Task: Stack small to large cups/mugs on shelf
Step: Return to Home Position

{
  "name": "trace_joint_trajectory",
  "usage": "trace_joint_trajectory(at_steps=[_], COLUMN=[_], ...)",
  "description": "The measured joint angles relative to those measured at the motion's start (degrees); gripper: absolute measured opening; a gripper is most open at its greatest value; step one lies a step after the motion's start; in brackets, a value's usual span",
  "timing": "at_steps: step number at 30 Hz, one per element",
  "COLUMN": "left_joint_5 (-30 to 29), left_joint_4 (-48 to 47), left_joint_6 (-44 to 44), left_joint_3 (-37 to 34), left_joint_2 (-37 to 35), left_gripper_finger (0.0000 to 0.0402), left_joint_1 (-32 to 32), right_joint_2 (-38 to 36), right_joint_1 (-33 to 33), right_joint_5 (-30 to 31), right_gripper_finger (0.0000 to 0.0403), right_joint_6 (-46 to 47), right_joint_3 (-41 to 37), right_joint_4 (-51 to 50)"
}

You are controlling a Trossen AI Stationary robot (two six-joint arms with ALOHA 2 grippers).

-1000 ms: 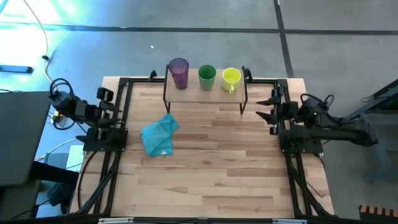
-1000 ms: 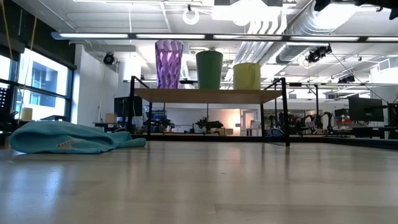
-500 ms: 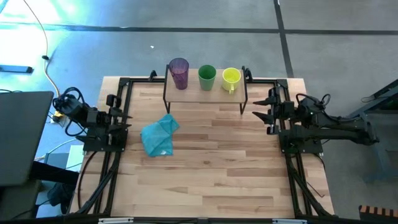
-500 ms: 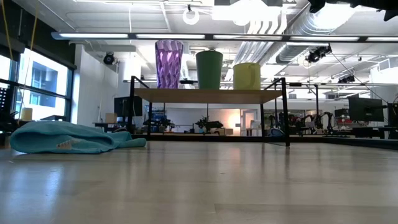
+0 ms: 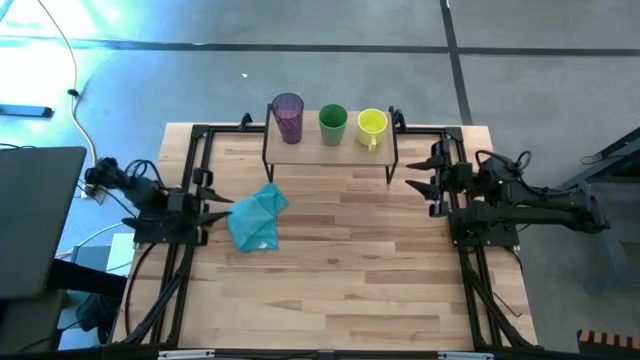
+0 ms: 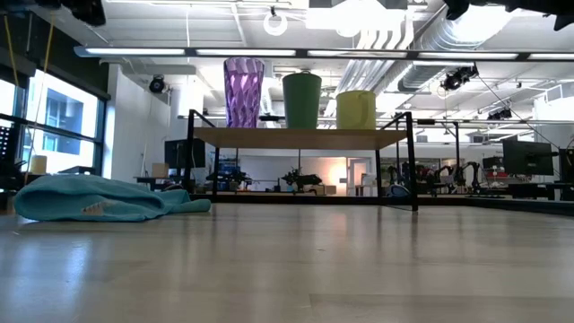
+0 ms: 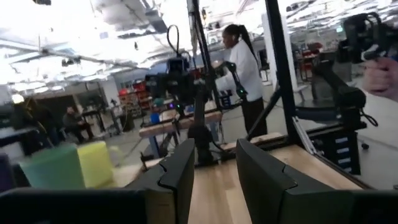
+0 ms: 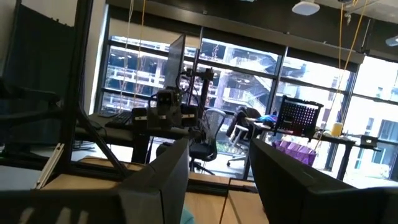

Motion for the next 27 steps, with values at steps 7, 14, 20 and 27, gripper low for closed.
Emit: trace_joint_trajectory(at_steps=[7, 14, 20, 27], left_joint_5=[15.0, 25.2, 32.2, 37.0], left_joint_4=[3.3, 4.2, 4.1, 3.9], left_joint_6=[-7.0, -11.3, -12.8, -13.6], left_joint_3=[-5.6, -7.8, -7.7, -7.7], left_joint_2=[0.0, 0.0, 0.5, 1.2], left_gripper_finger=[0.0108, 0.0108, 0.0108, 0.0108], left_joint_1=[10.4, 20.2, 26.1, 31.0], right_joint_2=[0.0, 0.0, 0.0, 0.0], right_joint_1=[0.0, 0.0, 0.0, 0.0], right_joint_5=[-0.2, -0.3, -0.3, -0.3], right_gripper_finger=[0.0163, 0.0163, 0.0163, 0.0163], right_joint_6=[1.1, 1.1, 1.1, 1.1], right_joint_3=[0.0, 0.0, 0.0, 0.0], right_joint_4=[-1.7, -3.1, -5.3, -5.7])
